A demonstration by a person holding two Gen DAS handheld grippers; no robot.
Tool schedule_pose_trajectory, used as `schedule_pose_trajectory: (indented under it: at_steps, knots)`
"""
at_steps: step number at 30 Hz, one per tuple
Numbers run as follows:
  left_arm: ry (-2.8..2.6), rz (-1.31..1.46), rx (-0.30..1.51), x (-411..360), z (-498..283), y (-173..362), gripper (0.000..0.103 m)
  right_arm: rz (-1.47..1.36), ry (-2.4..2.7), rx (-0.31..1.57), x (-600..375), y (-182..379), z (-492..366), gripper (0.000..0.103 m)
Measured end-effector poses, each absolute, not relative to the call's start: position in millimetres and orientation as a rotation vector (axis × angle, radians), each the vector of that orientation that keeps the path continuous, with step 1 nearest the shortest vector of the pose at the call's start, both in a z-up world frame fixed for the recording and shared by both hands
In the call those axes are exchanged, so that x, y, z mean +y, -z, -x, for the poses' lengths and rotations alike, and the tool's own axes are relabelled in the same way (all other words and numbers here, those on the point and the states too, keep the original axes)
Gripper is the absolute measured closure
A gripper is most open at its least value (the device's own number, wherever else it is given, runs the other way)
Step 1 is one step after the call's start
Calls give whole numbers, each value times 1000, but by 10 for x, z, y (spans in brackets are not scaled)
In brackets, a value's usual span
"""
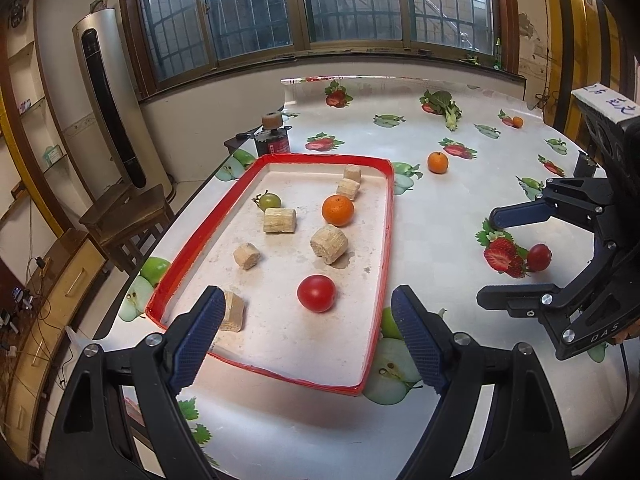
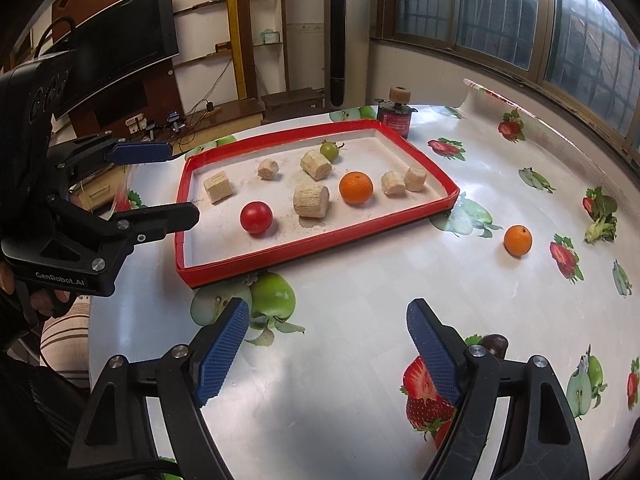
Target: Organize fruits
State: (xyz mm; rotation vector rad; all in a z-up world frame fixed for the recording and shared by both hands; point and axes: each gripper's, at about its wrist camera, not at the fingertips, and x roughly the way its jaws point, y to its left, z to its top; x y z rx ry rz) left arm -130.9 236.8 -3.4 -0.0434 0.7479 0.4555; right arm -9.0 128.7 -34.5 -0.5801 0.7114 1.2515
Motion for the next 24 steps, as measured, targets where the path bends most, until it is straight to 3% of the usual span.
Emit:
schedule_pose_trajectory:
  at_steps: [24]
  knots:
    - [-492, 66, 705, 2446, 1386, 15, 18, 578, -1281, 707, 1366, 346, 164, 20]
